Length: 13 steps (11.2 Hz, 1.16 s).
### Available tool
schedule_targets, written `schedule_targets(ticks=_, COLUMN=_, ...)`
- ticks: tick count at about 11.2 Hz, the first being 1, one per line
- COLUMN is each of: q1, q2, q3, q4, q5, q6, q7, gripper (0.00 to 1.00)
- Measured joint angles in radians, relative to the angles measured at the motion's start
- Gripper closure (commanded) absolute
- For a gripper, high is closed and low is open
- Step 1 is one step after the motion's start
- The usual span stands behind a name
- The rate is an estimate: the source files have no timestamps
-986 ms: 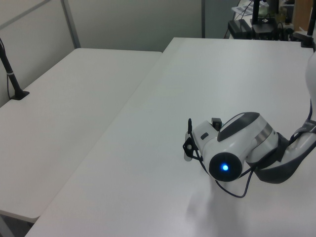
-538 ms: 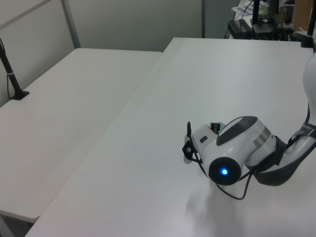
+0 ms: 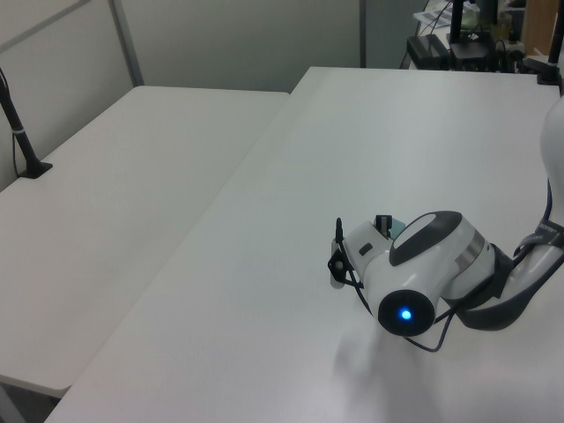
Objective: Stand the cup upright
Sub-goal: 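Insert one gripper finger into the cup rim and close on the wall, then lift the rim and rotate the cup upright, setting its base down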
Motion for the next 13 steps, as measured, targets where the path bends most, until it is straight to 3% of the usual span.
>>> schedule_targets(ticks=8, q1=-0.001, q2=-0.035, q3=0.0, q4=-0.016, q5=0.006, q6=-0.014, q7=0.0, gripper=1.0)
schedule_targets(ticks=13, q1=-0.091, q2=-0.264, q3=-0.003, q4=-0.007, q5=0.195, q6=0.004, q7=0.001, gripper=1.0)
